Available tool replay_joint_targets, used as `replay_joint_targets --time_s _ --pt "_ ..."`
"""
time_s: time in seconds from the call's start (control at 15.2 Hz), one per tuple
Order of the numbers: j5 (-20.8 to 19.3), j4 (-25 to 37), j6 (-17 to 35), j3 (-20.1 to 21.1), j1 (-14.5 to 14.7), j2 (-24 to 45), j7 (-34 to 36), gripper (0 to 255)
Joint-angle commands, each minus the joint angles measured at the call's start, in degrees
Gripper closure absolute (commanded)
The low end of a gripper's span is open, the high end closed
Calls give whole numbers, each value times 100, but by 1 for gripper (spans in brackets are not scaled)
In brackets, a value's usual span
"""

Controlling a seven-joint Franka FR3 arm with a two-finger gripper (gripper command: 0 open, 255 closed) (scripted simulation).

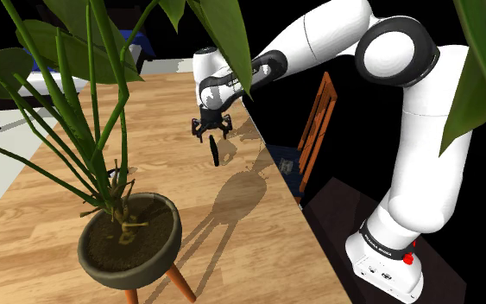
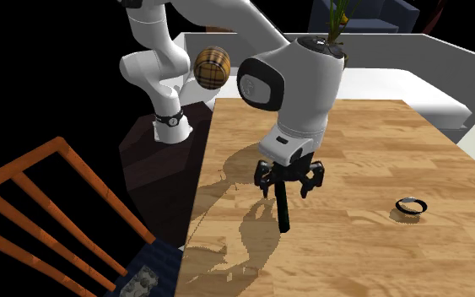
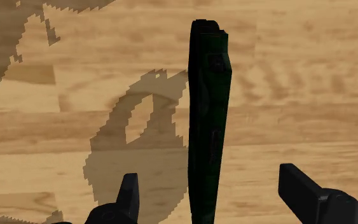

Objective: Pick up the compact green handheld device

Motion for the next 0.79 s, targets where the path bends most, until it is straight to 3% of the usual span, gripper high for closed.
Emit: replay_joint_targets --time_s 0.0,0.4,0.46,0.73 --pt "-40 -12 113 -22 10 104 37 0" --pt "-114 -117 393 -57 32 286 96 0" --pt "-112 -114 383 -56 31 280 95 255" --pt "-111 -112 379 -55 31 277 94 255"
